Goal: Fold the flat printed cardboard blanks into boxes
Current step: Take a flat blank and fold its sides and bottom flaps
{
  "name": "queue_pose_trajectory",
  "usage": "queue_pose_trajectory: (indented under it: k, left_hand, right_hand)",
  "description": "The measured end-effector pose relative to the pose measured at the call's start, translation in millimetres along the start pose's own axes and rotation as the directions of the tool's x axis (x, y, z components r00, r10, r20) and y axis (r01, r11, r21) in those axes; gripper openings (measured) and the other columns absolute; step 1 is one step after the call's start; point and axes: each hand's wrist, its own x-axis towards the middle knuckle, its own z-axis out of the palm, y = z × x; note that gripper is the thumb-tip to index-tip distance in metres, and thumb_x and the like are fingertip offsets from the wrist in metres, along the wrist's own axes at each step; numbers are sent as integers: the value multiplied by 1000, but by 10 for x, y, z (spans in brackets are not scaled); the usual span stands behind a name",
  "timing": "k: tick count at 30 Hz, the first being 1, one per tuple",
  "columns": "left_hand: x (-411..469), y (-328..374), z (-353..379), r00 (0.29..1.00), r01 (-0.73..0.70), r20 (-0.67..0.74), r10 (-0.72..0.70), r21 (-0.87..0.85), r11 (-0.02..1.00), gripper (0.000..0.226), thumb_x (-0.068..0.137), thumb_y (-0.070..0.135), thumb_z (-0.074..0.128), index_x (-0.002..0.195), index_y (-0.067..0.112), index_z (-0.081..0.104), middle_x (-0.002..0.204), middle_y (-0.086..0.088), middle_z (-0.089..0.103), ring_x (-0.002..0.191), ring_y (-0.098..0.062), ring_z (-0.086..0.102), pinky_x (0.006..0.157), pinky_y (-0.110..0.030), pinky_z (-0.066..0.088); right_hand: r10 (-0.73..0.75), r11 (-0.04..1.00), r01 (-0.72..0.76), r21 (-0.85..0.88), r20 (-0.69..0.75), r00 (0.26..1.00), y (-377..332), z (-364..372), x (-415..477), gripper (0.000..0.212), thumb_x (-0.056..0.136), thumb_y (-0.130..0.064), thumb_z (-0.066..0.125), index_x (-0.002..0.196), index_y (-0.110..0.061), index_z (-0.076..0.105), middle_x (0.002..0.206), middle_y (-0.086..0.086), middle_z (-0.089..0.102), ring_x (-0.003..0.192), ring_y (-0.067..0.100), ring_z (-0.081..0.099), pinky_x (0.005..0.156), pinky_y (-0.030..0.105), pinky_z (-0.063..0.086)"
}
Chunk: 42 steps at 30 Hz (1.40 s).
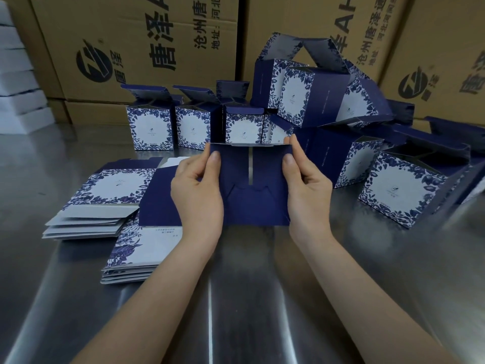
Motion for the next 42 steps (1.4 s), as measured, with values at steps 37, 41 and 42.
queue_pose_trajectory:
  k: [37, 41, 42]
  left_hand:
    - [75, -51, -113, 855, 167, 518, -15, -248, 954, 67, 95, 31, 51, 154, 36, 21, 143, 24, 49, 129, 0, 52, 108, -29, 44]
    - [93, -46, -145, 838, 183, 545, -29, -230, 956, 71, 94, 27, 51, 155, 36, 17, 144, 22, 49, 128, -2, 53, 107, -28, 45]
    - [88, -44, -142, 841, 165, 541, -22, -217, 962, 70, 97, 24, 50, 156, 36, 15, 147, 20, 46, 130, -2, 51, 109, -31, 44]
  right_hand:
    - [92, 993, -105, 46, 225, 970, -157, -155, 95, 52, 92, -23, 52, 144, -28, 45, 151, -7, 45, 138, 10, 43, 116, 42, 34]
    - [77, 996, -85, 15, 279, 957, -158, -147, 84, 57, 92, -20, 49, 146, -33, 38, 153, -8, 42, 138, 9, 42, 116, 40, 35]
    - [69, 997, -75, 10, 279, 958, -156, -141, 80, 57, 92, -19, 49, 144, -35, 37, 153, -7, 41, 139, 10, 41, 117, 41, 34]
